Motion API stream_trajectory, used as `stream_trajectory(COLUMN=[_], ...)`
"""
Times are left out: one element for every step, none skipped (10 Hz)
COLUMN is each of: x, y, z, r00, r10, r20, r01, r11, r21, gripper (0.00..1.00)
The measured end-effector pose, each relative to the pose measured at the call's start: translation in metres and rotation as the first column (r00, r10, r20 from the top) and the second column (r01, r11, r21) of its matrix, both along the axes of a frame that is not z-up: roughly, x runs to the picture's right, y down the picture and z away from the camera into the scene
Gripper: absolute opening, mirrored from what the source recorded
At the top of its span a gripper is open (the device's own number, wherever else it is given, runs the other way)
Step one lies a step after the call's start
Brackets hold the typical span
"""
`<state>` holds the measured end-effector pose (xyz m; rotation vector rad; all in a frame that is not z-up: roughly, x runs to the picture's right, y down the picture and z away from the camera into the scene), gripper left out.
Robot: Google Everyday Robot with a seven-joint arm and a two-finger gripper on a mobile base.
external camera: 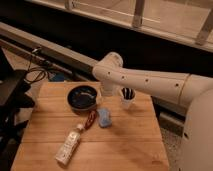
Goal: Place the white sponge in the ceramic bowl
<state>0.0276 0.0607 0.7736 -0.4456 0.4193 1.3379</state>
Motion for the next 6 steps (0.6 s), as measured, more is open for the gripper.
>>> stream_trajectory(x=[-0.002, -0.003, -0.002, -0.003, -0.005, -0.006], y=[0.003, 0.006, 0.011, 0.014, 0.015, 0.016], z=[0.004, 0.009, 0.015, 0.019, 0.021, 0.025], r00=[1.0, 1.0, 1.0, 1.0, 1.0, 0.999], r10=[0.01, 0.015, 0.018, 0.019, 0.021, 0.024], r20=[-0.007, -0.011, -0.017, -0.019, -0.02, -0.023], r01=[-0.01, -0.015, -0.019, -0.019, -0.021, -0.025], r11=[0.9999, 0.9998, 0.9997, 0.9995, 0.9994, 0.9992], r21=[-0.005, -0.01, -0.019, -0.024, -0.027, -0.032], gripper=[0.8, 0.8, 0.8, 0.8, 0.8, 0.8])
